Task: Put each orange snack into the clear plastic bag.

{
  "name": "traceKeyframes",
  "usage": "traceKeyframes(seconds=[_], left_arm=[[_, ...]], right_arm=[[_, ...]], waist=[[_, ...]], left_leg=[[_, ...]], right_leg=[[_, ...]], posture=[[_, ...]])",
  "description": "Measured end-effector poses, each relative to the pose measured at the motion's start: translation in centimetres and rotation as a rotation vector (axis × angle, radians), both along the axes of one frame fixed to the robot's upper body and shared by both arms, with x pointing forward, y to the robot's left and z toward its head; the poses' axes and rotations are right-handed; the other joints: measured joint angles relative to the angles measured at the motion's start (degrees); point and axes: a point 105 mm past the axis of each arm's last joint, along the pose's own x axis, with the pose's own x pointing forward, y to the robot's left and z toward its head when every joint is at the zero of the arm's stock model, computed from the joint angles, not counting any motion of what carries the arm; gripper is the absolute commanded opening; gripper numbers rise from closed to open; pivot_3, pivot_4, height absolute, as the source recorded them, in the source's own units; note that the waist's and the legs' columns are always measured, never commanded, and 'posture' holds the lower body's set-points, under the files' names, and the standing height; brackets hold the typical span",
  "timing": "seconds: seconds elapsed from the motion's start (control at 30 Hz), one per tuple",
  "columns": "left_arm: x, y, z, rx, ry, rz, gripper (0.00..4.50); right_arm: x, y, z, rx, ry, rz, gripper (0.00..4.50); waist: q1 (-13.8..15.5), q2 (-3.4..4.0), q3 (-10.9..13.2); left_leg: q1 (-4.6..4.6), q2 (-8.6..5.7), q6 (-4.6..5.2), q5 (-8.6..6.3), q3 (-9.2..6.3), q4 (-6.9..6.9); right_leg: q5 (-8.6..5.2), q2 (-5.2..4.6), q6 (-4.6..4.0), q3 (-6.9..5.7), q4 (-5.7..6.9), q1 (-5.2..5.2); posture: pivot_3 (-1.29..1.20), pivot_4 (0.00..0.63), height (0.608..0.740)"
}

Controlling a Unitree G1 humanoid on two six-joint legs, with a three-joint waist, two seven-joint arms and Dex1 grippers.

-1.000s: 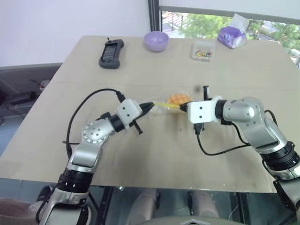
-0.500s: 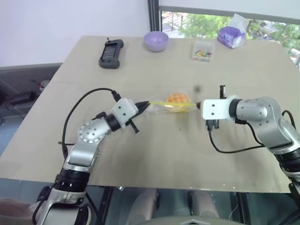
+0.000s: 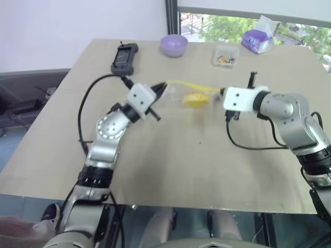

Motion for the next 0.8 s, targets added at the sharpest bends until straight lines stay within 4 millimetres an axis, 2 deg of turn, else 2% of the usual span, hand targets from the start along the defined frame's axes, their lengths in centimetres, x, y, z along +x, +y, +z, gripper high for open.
traceKeyframes(seconds=[0.1,0.27,0.37,0.5,0.57,0.63,0.77,0.8], left_arm=[[0.5,-1.3,2.2,-0.069,-0.068,-0.02,0.0],[0.6,-2.0,2.5,-0.09,-0.077,-0.045,0.0],[0.1,-1.8,0.3,-0.051,-0.01,-0.078,0.0],[-1.2,-0.5,-5.0,0.05,0.17,-0.098,0.0],[-1.5,-0.5,-5.9,0.069,0.207,-0.108,0.0],[-2.6,-0.2,-6.5,0.117,0.24,-0.139,0.0],[-3.8,0.1,-8.1,0.137,0.339,-0.167,0.0],[-3.9,0.1,-8.3,0.133,0.357,-0.172,0.32]], right_arm=[[0.6,0.4,1.4,0.034,-0.087,-0.004,0.02],[0.7,-0.6,3.3,0.085,-0.151,-0.033,0.02],[-0.1,-1.5,2.9,0.084,-0.081,-0.03,0.02],[-2.7,-3.1,-1.0,0.032,0.186,-0.001,0.02],[-3.4,-3.1,-1.9,0.034,0.262,0.009,0.02],[-5.0,-3.3,-2.4,0.05,0.359,0.027,0.02],[-6.4,-3.0,-3.0,0.085,0.473,0.047,0.02],[-6.5,-3.1,-3.1,0.091,0.486,0.042,0.32]], waist=[[-0.2,-0.01,0.0],[-0.3,-0.01,0.0],[-0.3,0.01,0.0],[-0.2,0.02,0.0],[-0.2,0.02,0.0],[-0.2,0.03,0.0],[-0.1,0.04,0.0],[0.0,0.04,0.0]], left_leg=[[-0.03,0.0,0.0,0.0,0.04,-0.02],[-0.02,0.01,0.0,0.0,0.04,-0.01],[0.0,0.02,0.0,0.0,0.02,-0.02],[-0.01,0.02,0.01,0.0,-0.01,-0.05],[0.0,0.02,0.01,0.0,-0.05,0.01],[0.06,0.05,0.01,0.0,-0.06,0.02],[0.07,0.06,0.01,-0.01,-0.08,0.02],[0.07,0.06,0.02,-0.01,-0.08,0.02]], right_leg=[[0.0,-0.01,0.0,0.01,-0.02,-0.02],[0.0,0.02,0.0,0.01,0.03,-0.03],[0.0,0.02,0.0,0.02,0.01,-0.01],[0.0,0.01,-0.01,0.03,0.01,-0.01],[0.0,0.02,0.0,0.02,0.08,-0.01],[0.0,0.03,0.0,0.03,0.1,0.03],[0.0,0.04,0.0,0.05,0.1,0.04],[0.0,0.04,0.0,0.05,0.1,0.04]], posture=[[0.0,0.15,0.74],[0.0,0.15,0.74],[0.0,0.15,0.74],[0.0,0.15,0.74],[0.0,0.15,0.74],[0.0,0.15,0.74],[0.0,0.15,0.74],[0.0,0.15,0.74]])
